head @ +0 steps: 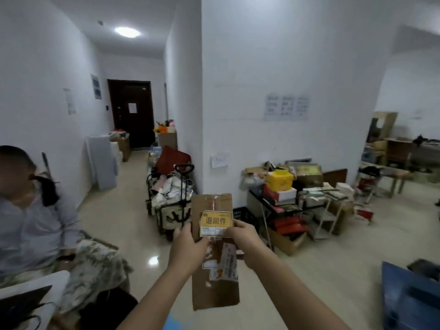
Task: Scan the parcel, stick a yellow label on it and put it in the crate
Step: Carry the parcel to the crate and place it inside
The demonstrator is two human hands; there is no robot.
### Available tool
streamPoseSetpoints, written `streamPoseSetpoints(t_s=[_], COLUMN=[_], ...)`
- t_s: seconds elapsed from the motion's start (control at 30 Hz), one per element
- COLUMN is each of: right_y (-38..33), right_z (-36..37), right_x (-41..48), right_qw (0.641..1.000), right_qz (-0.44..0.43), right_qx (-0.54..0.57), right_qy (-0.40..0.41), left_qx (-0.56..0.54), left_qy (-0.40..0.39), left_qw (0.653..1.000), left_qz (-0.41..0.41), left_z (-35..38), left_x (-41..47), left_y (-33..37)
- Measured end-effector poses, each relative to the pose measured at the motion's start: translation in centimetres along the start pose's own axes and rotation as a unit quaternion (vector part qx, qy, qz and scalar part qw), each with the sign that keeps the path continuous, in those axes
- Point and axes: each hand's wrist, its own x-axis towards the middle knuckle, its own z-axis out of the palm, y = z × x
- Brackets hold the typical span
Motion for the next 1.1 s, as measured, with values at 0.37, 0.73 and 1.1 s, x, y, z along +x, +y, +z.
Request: streamPoseSetpoints(t_s=[0.37,0.73,1.1], right_y=[-1.2,-2.1,-3.8], right_z=[-18.3,-25.5,-26.1], right_x=[8.0,16.9,28.8], right_qw=[0.998,0.997,0.998], right_qz=[0.004,-0.007,-0.019], right_qx=[0.029,0.047,0.009], right_qy=[0.061,0.069,0.062], left_qx=[-0.009,-0.06,-0.118], left_qy=[-0.09,-0.061,-0.026], left_qw=[0.994,0.996,0.993], left_qz=[0.055,0.036,0.003], left_z=[15.7,23.4,27.8], left_x=[5.1,11.9,22.1], left_y=[9.0,12.4,12.5])
